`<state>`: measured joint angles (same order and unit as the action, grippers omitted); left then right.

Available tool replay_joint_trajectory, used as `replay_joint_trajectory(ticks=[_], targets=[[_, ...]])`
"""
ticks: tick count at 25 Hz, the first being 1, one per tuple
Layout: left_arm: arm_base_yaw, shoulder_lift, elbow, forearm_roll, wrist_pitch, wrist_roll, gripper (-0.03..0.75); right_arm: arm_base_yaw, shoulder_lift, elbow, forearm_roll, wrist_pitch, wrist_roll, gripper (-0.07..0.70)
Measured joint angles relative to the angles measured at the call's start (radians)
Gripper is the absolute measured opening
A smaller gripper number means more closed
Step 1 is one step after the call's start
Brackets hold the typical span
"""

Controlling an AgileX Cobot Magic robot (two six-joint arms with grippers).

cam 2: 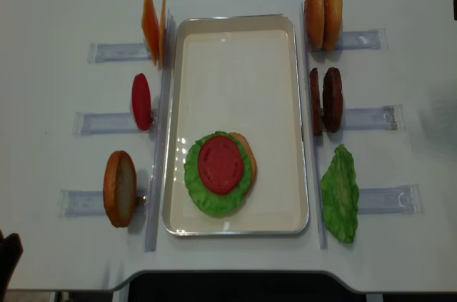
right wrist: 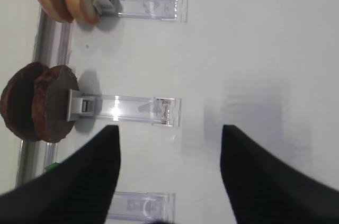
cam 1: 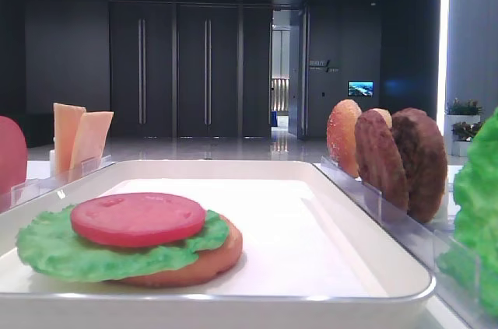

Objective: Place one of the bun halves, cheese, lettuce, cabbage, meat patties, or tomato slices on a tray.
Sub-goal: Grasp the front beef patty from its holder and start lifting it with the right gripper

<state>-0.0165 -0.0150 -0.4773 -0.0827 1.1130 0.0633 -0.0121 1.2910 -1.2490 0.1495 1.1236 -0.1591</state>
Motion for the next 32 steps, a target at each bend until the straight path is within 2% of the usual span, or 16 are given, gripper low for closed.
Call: replay_joint_trajectory(ticks=[11, 18, 23, 27, 32], targets=[[0.0, 0.0, 0.0, 0.0, 0.0, 0.0, 0.085, 0.0, 0.112, -0.124, 0.0, 0.056, -0.006, 0.4], [0.0, 0.0, 0.0, 0.0, 0.0, 0.0, 0.01, 0.005, 0.113, -0.126, -0.001, 0.094, 0.072, 0.4], [0.0, 0.0, 0.0, 0.0, 0.0, 0.0, 0.0, 0.094, 0.113, -0.126, -0.007, 0.094, 0.159, 0.4], [0.0, 0.0, 0.0, 0.0, 0.0, 0.0, -0.001, 0.193, 0.115, -0.126, -0.009, 0.066, 0.216, 0.4], [0.0, 0.0, 0.0, 0.0, 0.0, 0.0, -0.001, 0.276, 0.157, -0.126, -0.016, 0.05, 0.267, 0.4]])
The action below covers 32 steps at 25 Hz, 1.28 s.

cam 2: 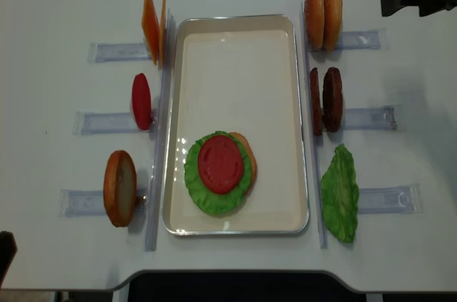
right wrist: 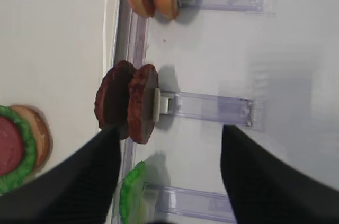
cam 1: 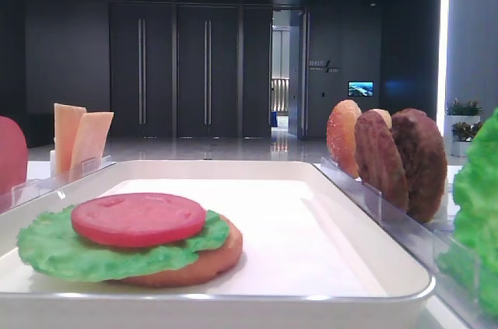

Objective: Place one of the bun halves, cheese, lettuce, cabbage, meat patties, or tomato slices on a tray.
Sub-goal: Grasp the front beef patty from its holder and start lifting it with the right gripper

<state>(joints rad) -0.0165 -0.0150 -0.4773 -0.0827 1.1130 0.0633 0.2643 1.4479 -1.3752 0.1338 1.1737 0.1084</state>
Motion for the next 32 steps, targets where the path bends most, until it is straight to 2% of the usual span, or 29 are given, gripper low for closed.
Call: replay_joint_trajectory(ticks=[11, 14, 20, 27, 32], targets=[[0.0, 0.0, 0.0, 0.0, 0.0, 0.0, -0.001, 0.13, 0.088, 0.0, -0.007, -0.08, 0.108, 0.41], [0.0, 0.0, 0.0, 0.0, 0.0, 0.0, -0.001, 0.155, 0.101, 0.0, -0.011, -0.08, 0.121, 0.43], [0.0, 0.0, 0.0, 0.0, 0.0, 0.0, -0.001, 0.228, 0.121, 0.0, -0.07, -0.081, 0.214, 0.442], [0.0, 0.0, 0.0, 0.0, 0.0, 0.0, -0.001, 0.281, 0.17, 0.0, -0.134, -0.073, 0.319, 0.442], [0.0, 0.0, 0.0, 0.0, 0.0, 0.0, -0.001, 0.302, 0.186, 0.0, -0.142, -0.072, 0.353, 0.442]])
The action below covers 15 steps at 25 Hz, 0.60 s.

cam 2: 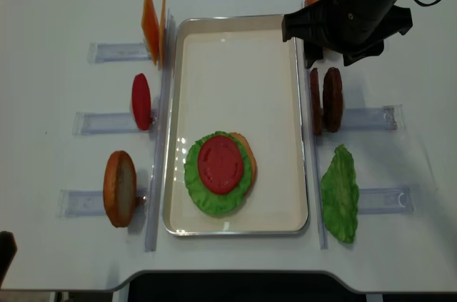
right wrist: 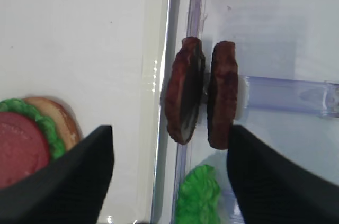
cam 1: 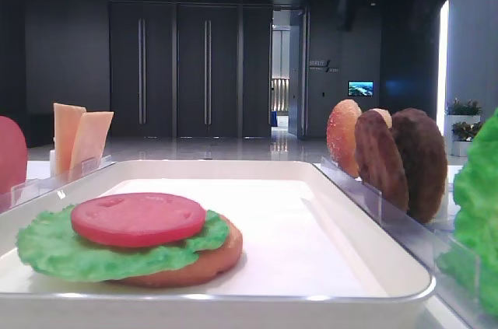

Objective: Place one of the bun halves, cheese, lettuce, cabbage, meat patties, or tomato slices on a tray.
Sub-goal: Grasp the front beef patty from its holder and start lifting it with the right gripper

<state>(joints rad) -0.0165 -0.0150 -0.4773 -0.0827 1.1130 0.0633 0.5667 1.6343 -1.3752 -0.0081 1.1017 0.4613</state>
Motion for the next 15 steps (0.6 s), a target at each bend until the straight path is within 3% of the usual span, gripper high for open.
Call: replay_joint_trajectory(ticks=[15], targets=[[0.0, 0.0, 0.0, 0.0, 0.0, 0.0, -0.001, 0.034, 0.087, 0.0, -0.002, -0.035, 0.033, 0.44]])
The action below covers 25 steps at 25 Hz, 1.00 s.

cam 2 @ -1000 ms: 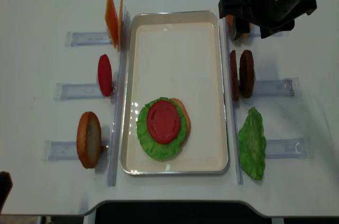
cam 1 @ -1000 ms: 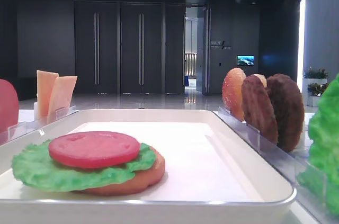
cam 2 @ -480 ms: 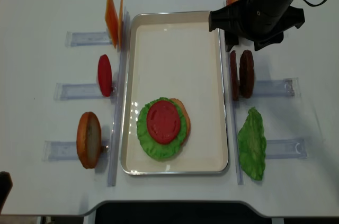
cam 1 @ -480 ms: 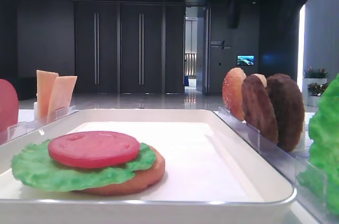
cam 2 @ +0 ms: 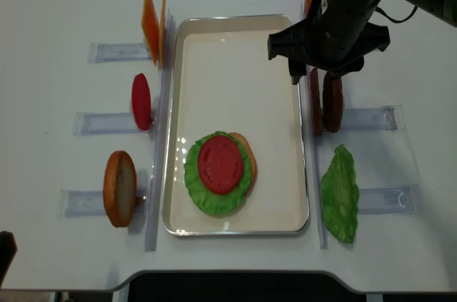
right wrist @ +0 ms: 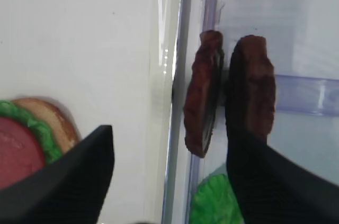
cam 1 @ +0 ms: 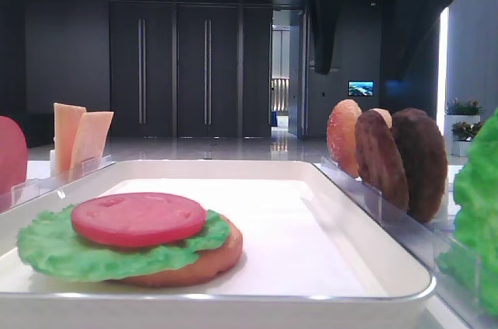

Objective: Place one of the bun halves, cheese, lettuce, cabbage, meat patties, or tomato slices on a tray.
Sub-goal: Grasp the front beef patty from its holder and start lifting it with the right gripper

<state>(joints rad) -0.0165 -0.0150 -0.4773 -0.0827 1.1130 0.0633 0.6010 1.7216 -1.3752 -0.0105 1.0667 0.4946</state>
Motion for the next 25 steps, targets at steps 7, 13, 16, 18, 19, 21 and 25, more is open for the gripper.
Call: replay_joint_trajectory(ticks=[7, 13, 16, 18, 19, 21, 25], targets=[[0.0, 0.0, 0.0, 0.0, 0.0, 0.0, -0.001, 0.002, 0.032, 0.0, -0.002, -0.014, 0.0, 0.438], [0.0, 0.0, 0.0, 0.0, 0.0, 0.0, -0.001, 0.002, 0.06, 0.0, -0.004, -0.017, -0.001, 0.438], [0.0, 0.0, 0.0, 0.0, 0.0, 0.0, -0.001, 0.004, 0.073, 0.0, -0.019, -0.018, -0.001, 0.438], [0.0, 0.0, 0.0, 0.0, 0.0, 0.0, -0.001, 0.004, 0.08, 0.0, -0.024, -0.017, -0.001, 0.438], [0.0, 0.0, 0.0, 0.0, 0.0, 0.0, -0.001, 0.004, 0.082, 0.0, -0.024, -0.017, -0.001, 0.438], [0.0, 0.0, 0.0, 0.0, 0.0, 0.0, -0.001, 0.004, 0.082, 0.0, -0.025, -0.017, -0.002, 0.437], [0.0, 0.0, 0.0, 0.0, 0.0, 0.0, -0.001, 0.004, 0.082, 0.0, -0.042, -0.018, -0.002, 0.424]])
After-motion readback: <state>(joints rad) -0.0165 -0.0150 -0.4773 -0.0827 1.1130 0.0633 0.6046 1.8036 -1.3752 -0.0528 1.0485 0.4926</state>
